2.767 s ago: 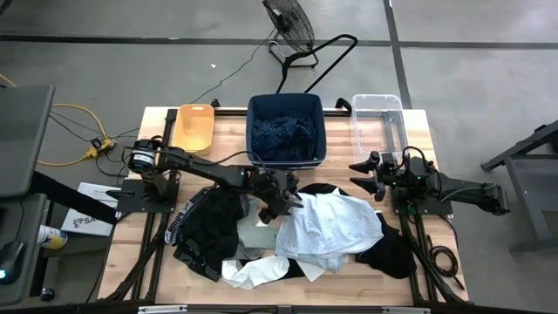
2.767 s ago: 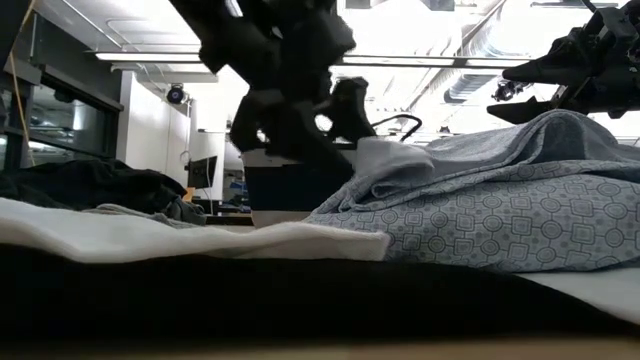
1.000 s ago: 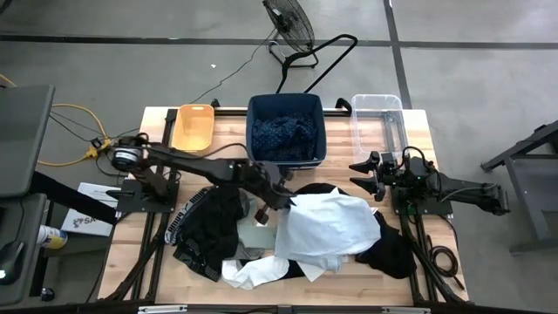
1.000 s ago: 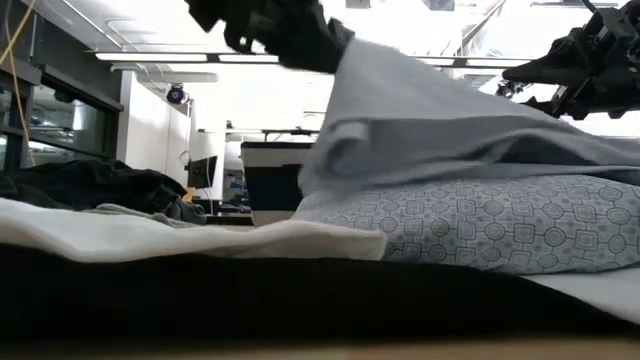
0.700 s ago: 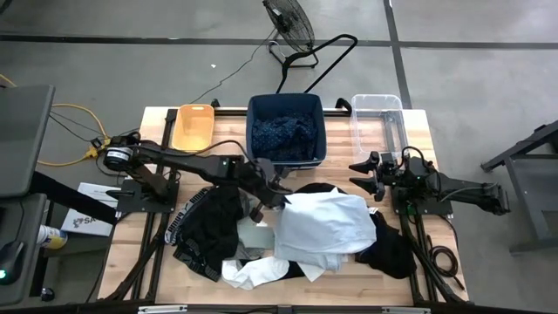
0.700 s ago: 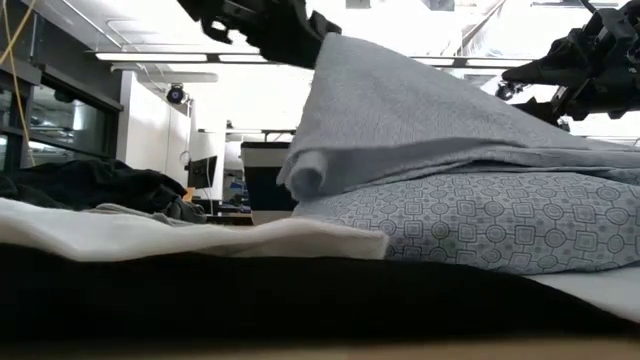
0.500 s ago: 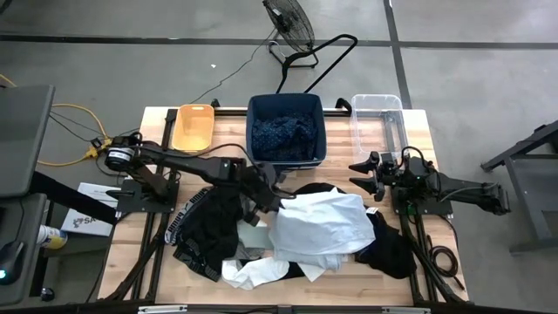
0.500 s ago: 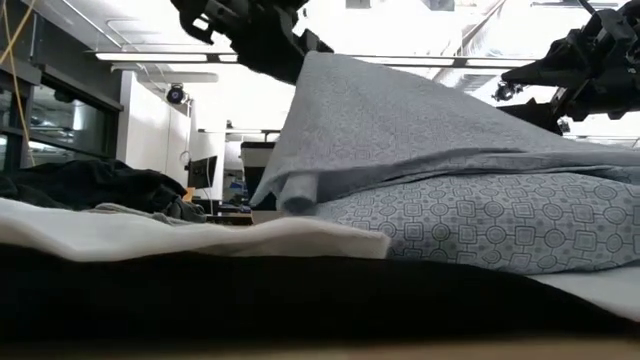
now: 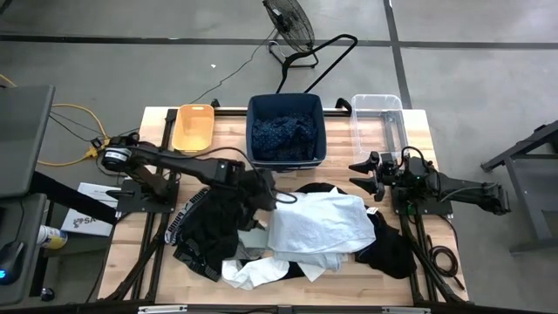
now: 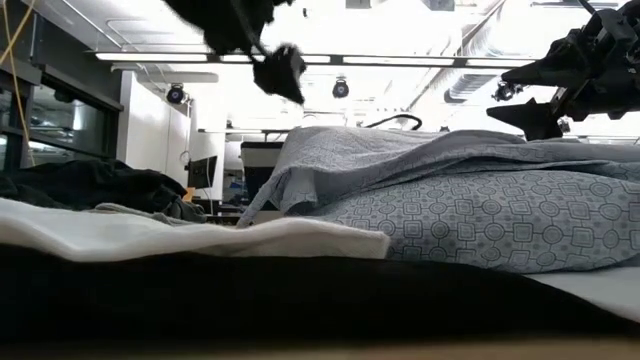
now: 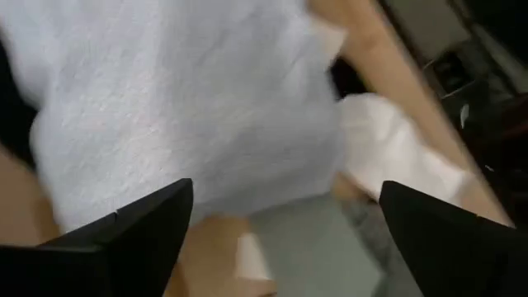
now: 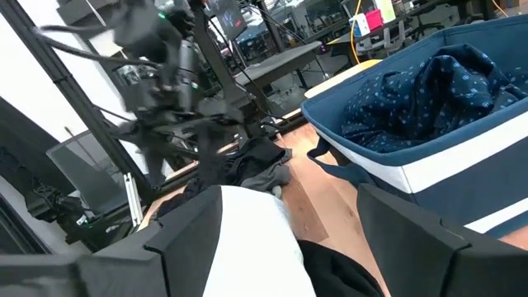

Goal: Pick & Place Cloths
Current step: Put the gray t-shirt into the blue bin

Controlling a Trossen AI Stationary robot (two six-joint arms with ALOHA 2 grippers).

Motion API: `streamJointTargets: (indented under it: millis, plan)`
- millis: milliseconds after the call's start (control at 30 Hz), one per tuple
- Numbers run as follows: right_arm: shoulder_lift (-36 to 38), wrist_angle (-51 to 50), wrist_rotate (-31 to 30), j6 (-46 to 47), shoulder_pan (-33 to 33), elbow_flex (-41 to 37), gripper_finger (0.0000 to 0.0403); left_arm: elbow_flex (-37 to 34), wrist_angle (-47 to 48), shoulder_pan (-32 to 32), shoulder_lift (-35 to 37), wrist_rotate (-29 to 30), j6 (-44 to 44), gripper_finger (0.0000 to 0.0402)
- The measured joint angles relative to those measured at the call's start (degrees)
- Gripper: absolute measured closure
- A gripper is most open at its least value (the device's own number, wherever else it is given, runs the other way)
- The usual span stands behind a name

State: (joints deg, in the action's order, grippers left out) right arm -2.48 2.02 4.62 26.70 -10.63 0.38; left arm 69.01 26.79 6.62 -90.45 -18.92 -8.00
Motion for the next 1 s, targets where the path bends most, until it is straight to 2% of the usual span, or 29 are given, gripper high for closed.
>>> streamJointTargets:
  millis: [67, 267, 400, 667, 1000]
  plan:
    - [0.0, 0.02, 0.0, 0.0, 0.0, -0.02, 0.013, 1.22, -0.33, 0.8, 0.04, 1.15, 0.26, 0.0043]
    - [-0.09, 0.0, 0.0, 0.0, 0.01, -0.01, 0.013, 2.45, -7.24, 4.23, -2.7, 16.55, 0.54, 0.0054]
    - [-0.09, 0.0, 0.0, 0.0, 0.0, 0.0, 0.013, 2.32, -10.09, 5.65, -7.01, 21.98, 0.51, 0.0055]
    - [-0.1, 0.02, 0.0, 0.0, 0.02, 0.0, 0.013, 3.42, -13.83, 8.34, -13.77, 25.84, 0.77, 0.0055]
    - [-0.69, -0.01, -0.01, 0.0, 0.0, 0.0, 0.013, 3.52, -20.72, 9.99, -21.47, 25.93, 4.2, 0.0055]
